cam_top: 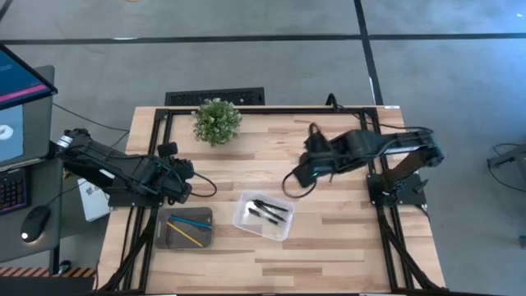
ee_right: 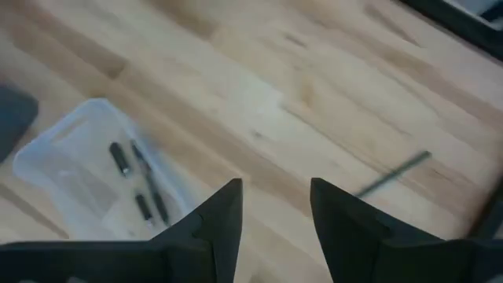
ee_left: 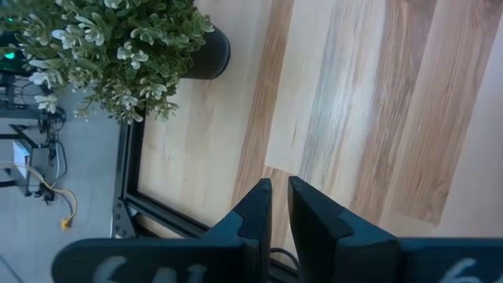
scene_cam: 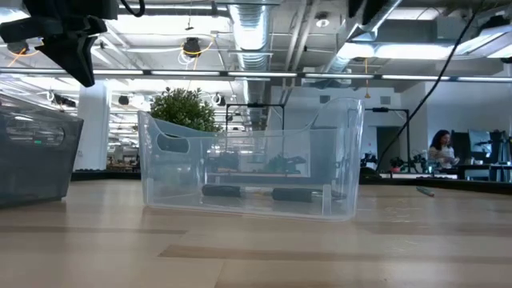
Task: Sort pens & pencils
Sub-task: Put the green pencil into the black bin
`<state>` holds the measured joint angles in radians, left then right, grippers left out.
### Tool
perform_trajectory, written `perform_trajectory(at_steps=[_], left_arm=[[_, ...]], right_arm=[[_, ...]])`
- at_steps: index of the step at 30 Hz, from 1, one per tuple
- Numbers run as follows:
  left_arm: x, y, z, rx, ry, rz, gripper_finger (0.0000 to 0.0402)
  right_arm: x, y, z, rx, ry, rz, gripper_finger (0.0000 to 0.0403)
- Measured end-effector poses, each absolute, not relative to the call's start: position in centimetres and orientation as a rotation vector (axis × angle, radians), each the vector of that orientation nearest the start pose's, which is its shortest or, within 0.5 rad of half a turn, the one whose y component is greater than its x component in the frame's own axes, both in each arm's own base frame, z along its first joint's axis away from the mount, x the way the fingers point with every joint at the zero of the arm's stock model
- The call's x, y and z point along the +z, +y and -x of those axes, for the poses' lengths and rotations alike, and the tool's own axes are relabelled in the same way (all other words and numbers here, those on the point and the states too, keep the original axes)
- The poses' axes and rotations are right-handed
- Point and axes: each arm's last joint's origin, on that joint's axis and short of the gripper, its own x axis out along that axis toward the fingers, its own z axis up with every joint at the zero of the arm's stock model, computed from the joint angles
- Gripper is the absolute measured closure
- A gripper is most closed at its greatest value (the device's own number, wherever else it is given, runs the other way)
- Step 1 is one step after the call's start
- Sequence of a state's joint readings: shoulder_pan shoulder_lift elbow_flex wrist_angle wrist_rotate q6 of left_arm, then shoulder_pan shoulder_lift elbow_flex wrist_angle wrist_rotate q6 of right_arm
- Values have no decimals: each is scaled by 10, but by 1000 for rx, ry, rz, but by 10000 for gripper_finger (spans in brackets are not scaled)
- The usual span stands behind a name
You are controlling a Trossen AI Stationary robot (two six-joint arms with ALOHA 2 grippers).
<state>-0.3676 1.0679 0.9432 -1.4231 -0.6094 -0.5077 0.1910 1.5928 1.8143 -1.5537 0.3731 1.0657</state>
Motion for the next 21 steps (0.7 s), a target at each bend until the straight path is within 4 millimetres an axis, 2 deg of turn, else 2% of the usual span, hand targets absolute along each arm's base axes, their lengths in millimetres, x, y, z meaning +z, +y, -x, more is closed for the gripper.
perform_trajectory(at_steps=[3,8,15,21], left_arm=[[272,-37,-142,515,1250,-305,365],[272,-37,-141,514,1253,-309,365],[272,-37,-142,504,1256,-324,365],[273,-37,-142,504,1254,-331,365]], right_arm=[[390,26,-248,-880,990,-615,232],[374,4,-205,-984,920,-727,231],[330,-8,-161,-1221,844,-959,230],[283,-16,-151,-1364,775,-1139,232]])
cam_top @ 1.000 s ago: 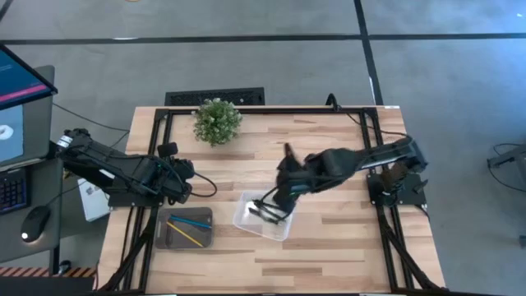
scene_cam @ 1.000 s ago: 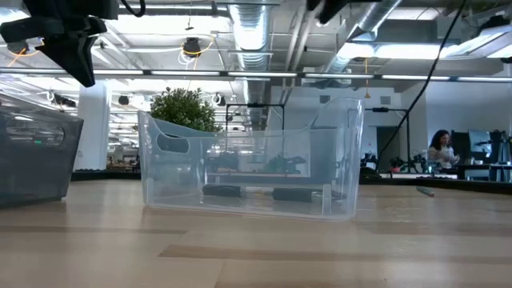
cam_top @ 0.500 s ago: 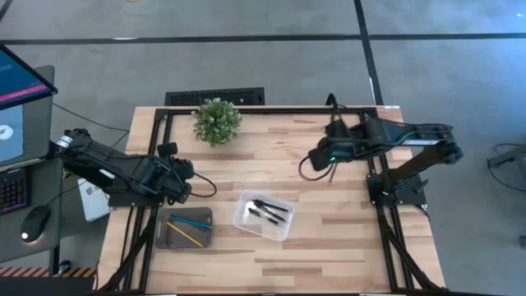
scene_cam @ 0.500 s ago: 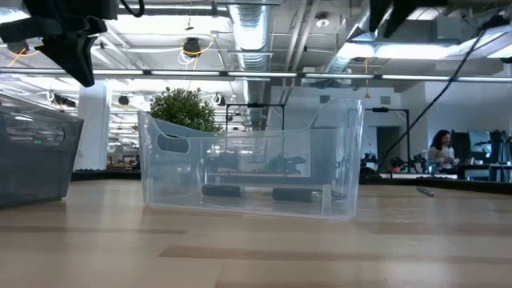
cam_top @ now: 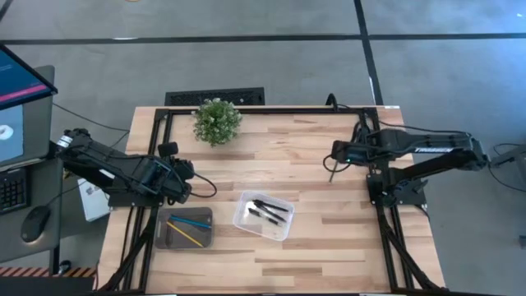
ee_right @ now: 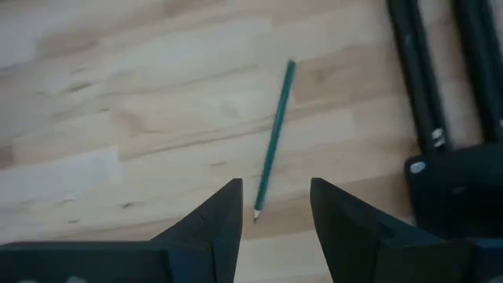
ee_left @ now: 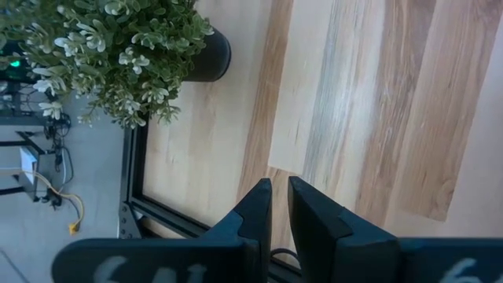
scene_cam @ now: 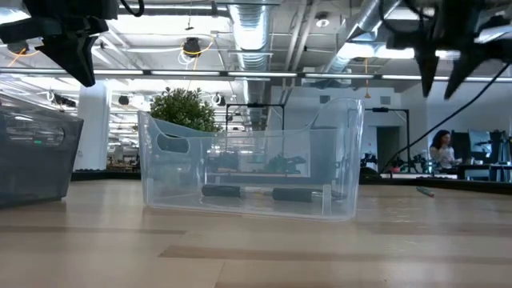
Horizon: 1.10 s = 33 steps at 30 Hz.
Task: Sort pens & pencils
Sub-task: Put the green pencil into the black bin
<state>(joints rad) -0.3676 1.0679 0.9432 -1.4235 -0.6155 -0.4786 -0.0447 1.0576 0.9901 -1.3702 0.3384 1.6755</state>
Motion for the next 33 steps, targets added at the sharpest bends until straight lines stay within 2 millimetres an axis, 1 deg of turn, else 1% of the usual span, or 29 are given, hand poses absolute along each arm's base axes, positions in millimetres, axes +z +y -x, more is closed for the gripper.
perform_trajectory(at_steps=[4,9,13,19,23,29,33], left_arm=[[273,-37,-142,503,1254,-331,365],[273,-37,-142,504,1254,-330,365],[272,-37,-142,503,1255,-329,365],[272,-37,-142,500,1258,-325,365],[272,-37,-142,500,1257,-326,365],[272,-37,-142,504,1255,-330,365],[272,-37,-142,504,1255,-330,365]], right_arm=[[251,-25,-153,-1386,774,-1221,230],[219,-39,-157,-1375,710,-1301,230],[204,-48,-153,-1414,694,-1380,232],[188,-56,-150,-1460,719,-1413,229],[175,-58,-156,-1475,776,-1427,231],[155,-57,-175,-1439,870,-1462,231],[141,-55,-183,-1449,945,-1506,229]])
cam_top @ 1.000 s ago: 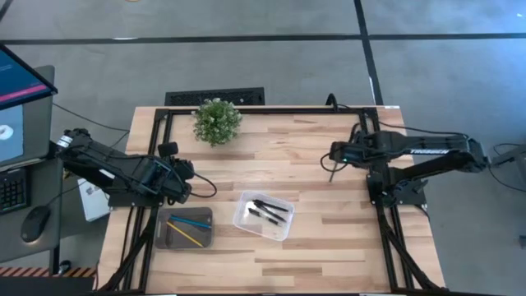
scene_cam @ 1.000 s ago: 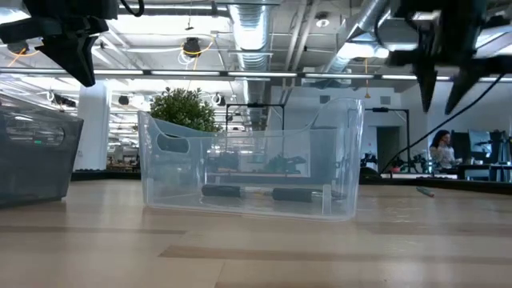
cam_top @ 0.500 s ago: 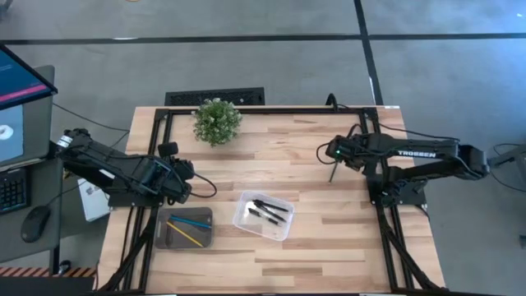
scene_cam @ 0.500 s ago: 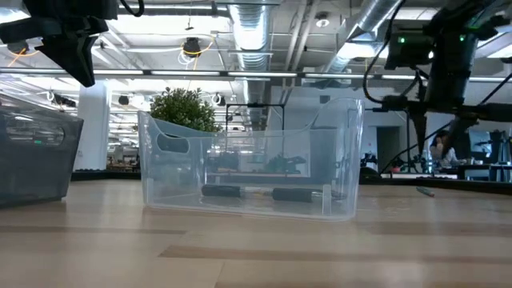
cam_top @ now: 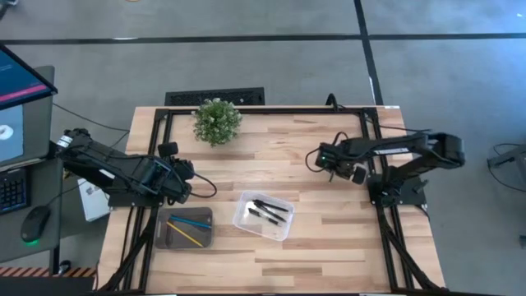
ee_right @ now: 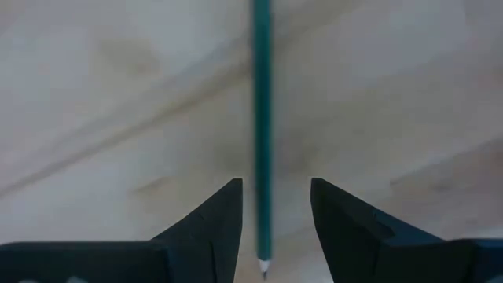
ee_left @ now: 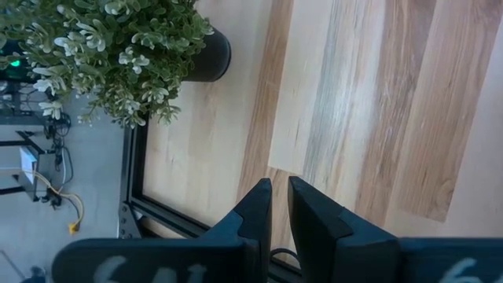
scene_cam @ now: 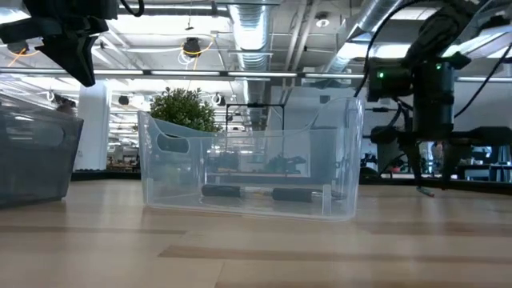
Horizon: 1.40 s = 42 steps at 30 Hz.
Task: Sort pens & pencils
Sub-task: Put the green pencil into the black bin
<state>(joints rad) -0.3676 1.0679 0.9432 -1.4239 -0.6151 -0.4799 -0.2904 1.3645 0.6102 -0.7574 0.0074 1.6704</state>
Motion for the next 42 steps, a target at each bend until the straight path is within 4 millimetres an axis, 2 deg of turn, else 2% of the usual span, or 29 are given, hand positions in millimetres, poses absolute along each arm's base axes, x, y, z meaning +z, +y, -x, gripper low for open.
perform_trajectory(at_steps=[6,15,25,34,42], left_arm=[[273,-37,-142,498,1257,-338,365],[273,-37,-142,486,1262,-356,365],[273,-37,-142,486,1261,-356,365],[273,-37,-142,487,1262,-355,365],[272,-37,-142,487,1262,-352,365]], right_arm=[[127,-50,-190,-1504,1017,-1544,231],[131,-50,-191,-1494,989,-1543,230],[130,-52,-191,-1405,1062,-1389,234],[130,-47,-194,-1481,971,-1495,242],[129,-47,-195,-1493,945,-1561,268]])
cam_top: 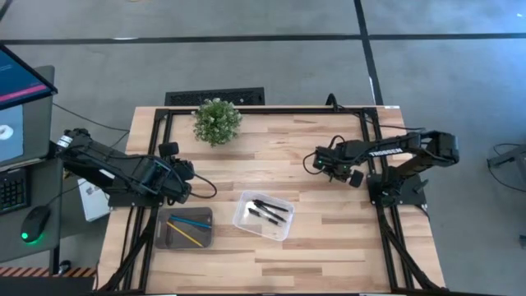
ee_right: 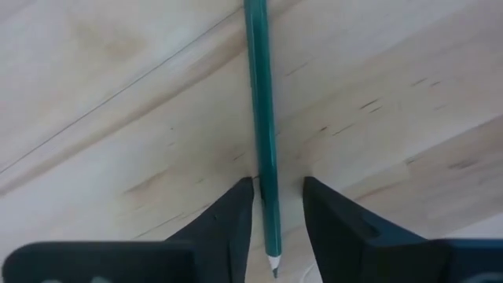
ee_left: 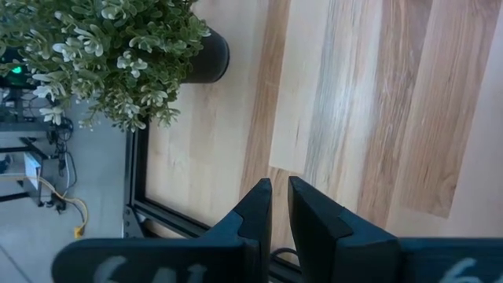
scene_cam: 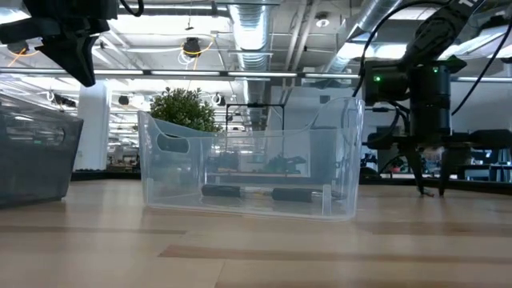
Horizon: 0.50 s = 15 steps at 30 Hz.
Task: Sort pens & pencils
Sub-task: Put the green pencil into the black bin
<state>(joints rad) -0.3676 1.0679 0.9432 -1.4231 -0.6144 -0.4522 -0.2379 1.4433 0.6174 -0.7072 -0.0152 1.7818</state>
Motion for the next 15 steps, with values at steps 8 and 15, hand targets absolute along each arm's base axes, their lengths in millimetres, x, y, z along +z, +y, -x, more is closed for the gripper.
perform_trajectory(at_steps=[8,15], left_arm=[[272,-37,-142,483,1265,-348,365],[272,-37,-142,483,1265,-348,365]], right_arm=[[129,-47,-199,-1448,921,-1589,275],[130,-48,-204,-1387,909,-1595,276]])
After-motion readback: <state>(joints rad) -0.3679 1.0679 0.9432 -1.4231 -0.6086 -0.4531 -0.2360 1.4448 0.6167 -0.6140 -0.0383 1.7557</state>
